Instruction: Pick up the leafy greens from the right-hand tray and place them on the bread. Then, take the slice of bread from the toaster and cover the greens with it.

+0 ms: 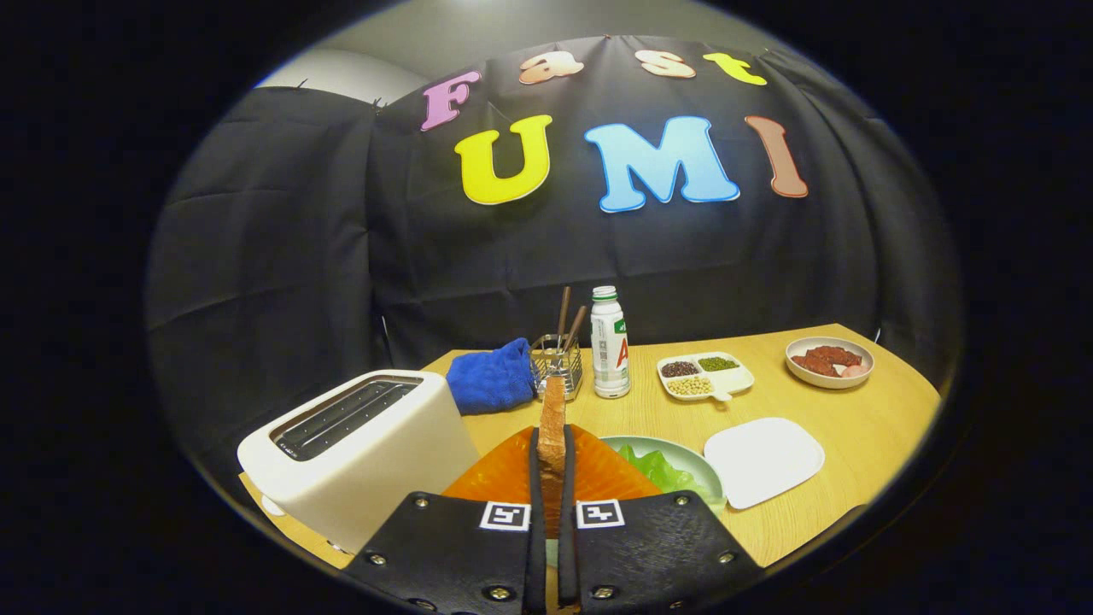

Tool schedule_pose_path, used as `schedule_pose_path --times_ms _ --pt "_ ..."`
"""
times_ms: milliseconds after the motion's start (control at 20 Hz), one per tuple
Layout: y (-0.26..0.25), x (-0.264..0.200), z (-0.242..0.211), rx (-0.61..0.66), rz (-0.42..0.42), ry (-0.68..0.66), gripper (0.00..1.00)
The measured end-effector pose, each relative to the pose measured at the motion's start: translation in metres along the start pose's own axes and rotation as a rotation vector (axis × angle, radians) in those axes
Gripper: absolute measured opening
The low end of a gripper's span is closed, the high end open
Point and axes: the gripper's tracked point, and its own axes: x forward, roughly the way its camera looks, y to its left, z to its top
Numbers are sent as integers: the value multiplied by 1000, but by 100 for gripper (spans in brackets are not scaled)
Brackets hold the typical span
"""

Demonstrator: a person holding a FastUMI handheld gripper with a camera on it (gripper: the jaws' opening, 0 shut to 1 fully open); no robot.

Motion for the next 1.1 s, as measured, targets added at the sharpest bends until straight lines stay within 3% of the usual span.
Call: schedule_pose_path --times_ms 500,700,1000,1100 --pt "-35 15 -27 45 -20 58 6" --pt "-56 15 -39 32 -45 81 16" --pt "-84 19 -52 20 -89 122 21" --pt "-91 20 -56 2 -101 131 32"
